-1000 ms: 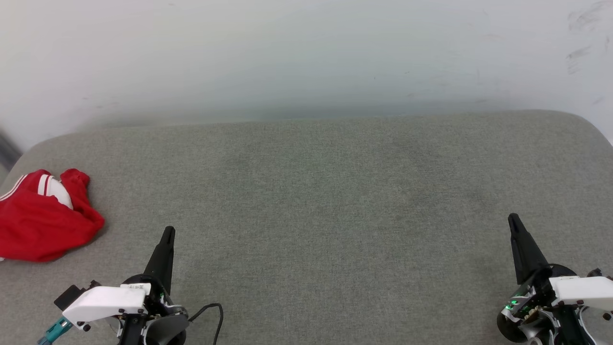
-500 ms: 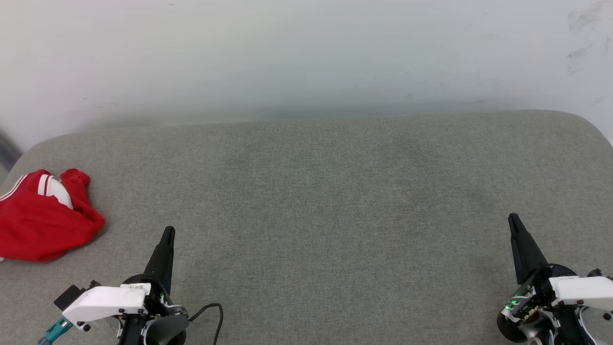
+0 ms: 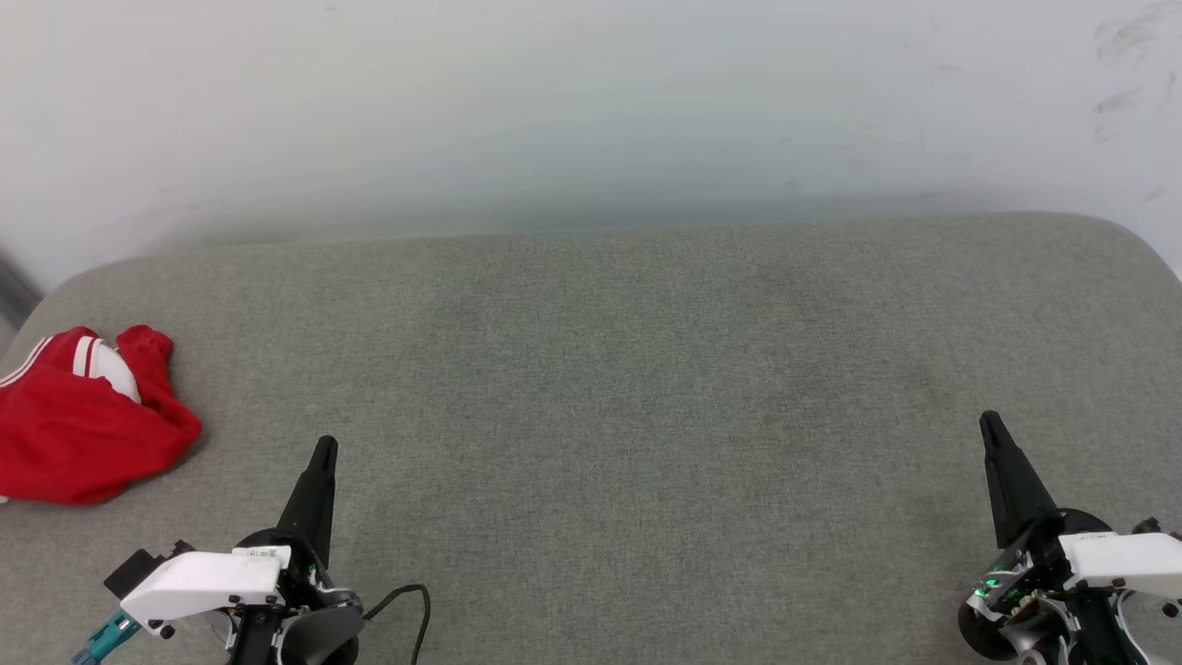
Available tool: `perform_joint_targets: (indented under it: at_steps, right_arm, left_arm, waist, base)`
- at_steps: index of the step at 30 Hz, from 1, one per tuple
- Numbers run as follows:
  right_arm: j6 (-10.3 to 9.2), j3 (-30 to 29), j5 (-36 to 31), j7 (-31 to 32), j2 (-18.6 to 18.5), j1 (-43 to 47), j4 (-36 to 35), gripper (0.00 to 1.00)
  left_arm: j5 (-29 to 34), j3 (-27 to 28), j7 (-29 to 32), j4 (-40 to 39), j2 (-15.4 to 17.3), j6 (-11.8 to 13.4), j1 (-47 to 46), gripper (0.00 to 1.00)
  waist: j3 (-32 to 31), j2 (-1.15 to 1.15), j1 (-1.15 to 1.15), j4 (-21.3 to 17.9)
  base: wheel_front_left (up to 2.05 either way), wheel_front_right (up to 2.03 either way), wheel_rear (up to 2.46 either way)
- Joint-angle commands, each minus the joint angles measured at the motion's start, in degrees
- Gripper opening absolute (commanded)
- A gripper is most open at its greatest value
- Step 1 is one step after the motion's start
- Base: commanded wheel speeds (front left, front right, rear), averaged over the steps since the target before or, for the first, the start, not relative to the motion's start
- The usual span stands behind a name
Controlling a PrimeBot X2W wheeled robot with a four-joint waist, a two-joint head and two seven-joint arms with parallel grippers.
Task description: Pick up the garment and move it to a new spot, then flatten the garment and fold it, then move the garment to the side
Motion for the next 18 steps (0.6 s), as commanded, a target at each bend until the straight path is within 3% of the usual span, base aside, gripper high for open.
perform_joint_targets:
  at_steps: [1, 18]
  right_arm:
    - [0.00, 0.0, -0.3, 0.0, 0.2, -0.7, 0.0, 0.00]
    - [0.00, 0.0, -0.3, 0.0, 0.2, -0.7, 0.0, 0.00]
  left_arm:
    - [0.1, 0.2, 0.0, 0.0, -0.1, -0.1, -0.4, 0.00]
    - [0.1, 0.1, 0.0, 0.0, -0.1, -0.1, -0.4, 0.00]
  waist:
    - [0.0, 0.00, 0.00, 0.0]
    - [0.0, 0.00, 0.00, 0.0]
  base:
    - [0.00, 0.00, 0.00]
    - [0.00, 0.00, 0.00]
